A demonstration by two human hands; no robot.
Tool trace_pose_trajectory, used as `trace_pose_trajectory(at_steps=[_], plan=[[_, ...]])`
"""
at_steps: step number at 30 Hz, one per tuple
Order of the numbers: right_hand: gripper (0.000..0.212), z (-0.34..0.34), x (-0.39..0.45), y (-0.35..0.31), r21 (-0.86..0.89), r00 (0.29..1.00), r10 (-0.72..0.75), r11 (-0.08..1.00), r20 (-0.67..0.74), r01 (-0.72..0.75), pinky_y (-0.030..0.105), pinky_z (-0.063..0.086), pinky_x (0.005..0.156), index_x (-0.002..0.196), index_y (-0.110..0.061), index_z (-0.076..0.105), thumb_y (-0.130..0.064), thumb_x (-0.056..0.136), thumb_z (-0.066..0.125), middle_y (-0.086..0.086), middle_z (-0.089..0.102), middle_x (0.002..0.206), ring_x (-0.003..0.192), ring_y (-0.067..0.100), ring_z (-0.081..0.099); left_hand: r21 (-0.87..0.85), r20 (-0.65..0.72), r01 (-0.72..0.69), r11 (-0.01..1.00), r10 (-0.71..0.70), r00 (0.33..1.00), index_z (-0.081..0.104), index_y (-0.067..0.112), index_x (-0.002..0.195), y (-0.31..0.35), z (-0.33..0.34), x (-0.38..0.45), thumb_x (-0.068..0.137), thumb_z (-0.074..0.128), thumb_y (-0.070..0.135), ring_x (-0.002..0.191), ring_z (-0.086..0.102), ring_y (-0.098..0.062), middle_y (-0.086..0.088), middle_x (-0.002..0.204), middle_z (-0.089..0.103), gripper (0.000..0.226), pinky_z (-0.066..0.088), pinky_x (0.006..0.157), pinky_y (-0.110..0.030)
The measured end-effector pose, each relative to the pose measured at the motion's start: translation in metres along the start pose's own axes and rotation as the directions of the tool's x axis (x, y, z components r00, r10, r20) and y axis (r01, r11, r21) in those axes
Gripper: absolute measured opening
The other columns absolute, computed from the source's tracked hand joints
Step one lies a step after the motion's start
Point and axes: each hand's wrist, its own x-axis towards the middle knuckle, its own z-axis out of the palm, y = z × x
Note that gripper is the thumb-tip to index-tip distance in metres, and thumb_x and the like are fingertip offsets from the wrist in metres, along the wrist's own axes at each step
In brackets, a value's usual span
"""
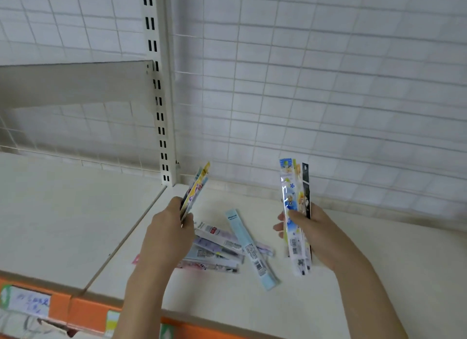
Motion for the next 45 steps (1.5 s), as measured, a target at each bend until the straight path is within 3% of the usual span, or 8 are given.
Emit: trace_pose_trajectory(at_steps=[6,8,12,18,24,30,38,45], plan=[[0.001,0.012,-0.007,0.009,-0.326,0.964,-0.168,0.941,-0.205,0.094,0.028,0.036,0.056,0.092,-0.020,0.049,-0.020,0.092,0.050,-0.002,0.044,0.065,0.057,0.015,0.043,-0.017,-0.009,0.004,1.000,-0.004,1.000,0.039,0.013,0.075,-0.003,0.001,-0.003,0.089,0.045,0.009,0.059,0.050,-0.036,-0.009,0.061,0.047,0.016,0.045,0.055,-0.040],[0.018,0.020,-0.008,0.008,-0.384,0.946,-0.220,0.916,-0.239,0.116,0.027,0.037,0.057,0.095,-0.018,0.052,-0.034,0.090,0.057,-0.001,0.046,0.066,0.061,0.017,0.045,-0.012,-0.026,0.020,1.000,-0.020,0.999,0.042,0.012,0.079,-0.004,-0.003,-0.005,0.090,0.045,0.010,0.063,0.055,-0.038,-0.011,0.065,0.052,0.012,0.047,0.057,-0.040],[0.027,0.039,-0.004,0.010,-0.615,0.952,-0.243,0.785,-0.186,0.080,0.032,0.044,0.065,0.081,-0.012,0.056,-0.038,0.088,0.057,0.002,0.060,0.072,0.071,0.022,0.055,0.014,-0.066,0.014,1.000,-0.013,0.998,0.046,0.007,0.085,-0.010,-0.016,-0.012,0.091,0.046,0.010,0.062,0.050,-0.033,-0.012,0.069,0.056,0.007,0.041,0.056,-0.037],[0.034,0.067,0.003,0.029,-0.751,0.999,-0.039,0.660,-0.033,0.001,0.031,0.036,0.057,0.070,-0.018,0.042,-0.043,0.081,0.062,-0.003,0.052,0.074,0.072,0.023,0.052,0.052,-0.111,0.091,0.995,-0.085,0.990,0.035,0.014,0.071,-0.027,-0.035,-0.018,0.090,0.047,0.014,0.062,0.047,-0.035,-0.009,0.063,0.049,0.022,0.034,0.054,-0.034],[0.033,0.056,0.004,0.023,-0.798,0.996,-0.094,0.601,-0.009,0.050,0.031,0.035,0.062,0.064,-0.020,0.033,-0.033,0.094,0.044,-0.005,0.043,0.068,0.077,0.027,0.050,0.136,-0.043,0.180,0.974,-0.175,0.984,0.040,0.013,0.069,-0.042,-0.046,-0.021,0.090,0.048,0.020,0.067,0.054,-0.032,-0.011,0.069,0.058,0.023,0.034,0.052,-0.031],[0.002,0.039,-0.002,0.026,-0.775,0.985,-0.170,0.626,-0.026,0.088,0.027,0.034,0.052,0.095,-0.017,0.038,-0.017,0.094,0.040,-0.002,0.051,0.074,0.072,0.025,0.053,0.197,-0.009,0.213,0.957,-0.215,0.976,0.034,0.018,0.063,-0.042,-0.046,-0.025,0.091,0.052,0.023,0.058,0.044,-0.021,-0.002,0.063,0.046,0.034,0.027,0.047,-0.027],[0.043,0.046,-0.007,0.034,-0.729,0.976,-0.178,0.684,-0.124,0.032,0.031,0.038,0.058,0.080,-0.017,0.044,-0.059,0.085,0.051,-0.004,0.053,0.069,0.068,0.020,0.054,0.182,-0.032,0.275,0.944,-0.273,0.961,0.035,0.015,0.062,-0.047,-0.049,-0.029,0.090,0.055,0.023,0.055,0.040,-0.020,-0.003,0.060,0.043,0.035,0.027,0.046,-0.026],[0.035,0.064,0.010,0.029,-0.816,0.985,-0.175,0.571,-0.011,0.092,0.031,0.037,0.061,0.077,-0.018,0.044,-0.047,0.080,0.063,-0.001,0.051,0.079,0.076,0.023,0.053,0.174,-0.062,0.335,0.926,-0.329,0.942,0.041,0.013,0.067,-0.055,-0.059,-0.036,0.084,0.062,0.021,0.055,0.043,-0.021,-0.004,0.062,0.046,0.029,0.031,0.048,-0.026]])
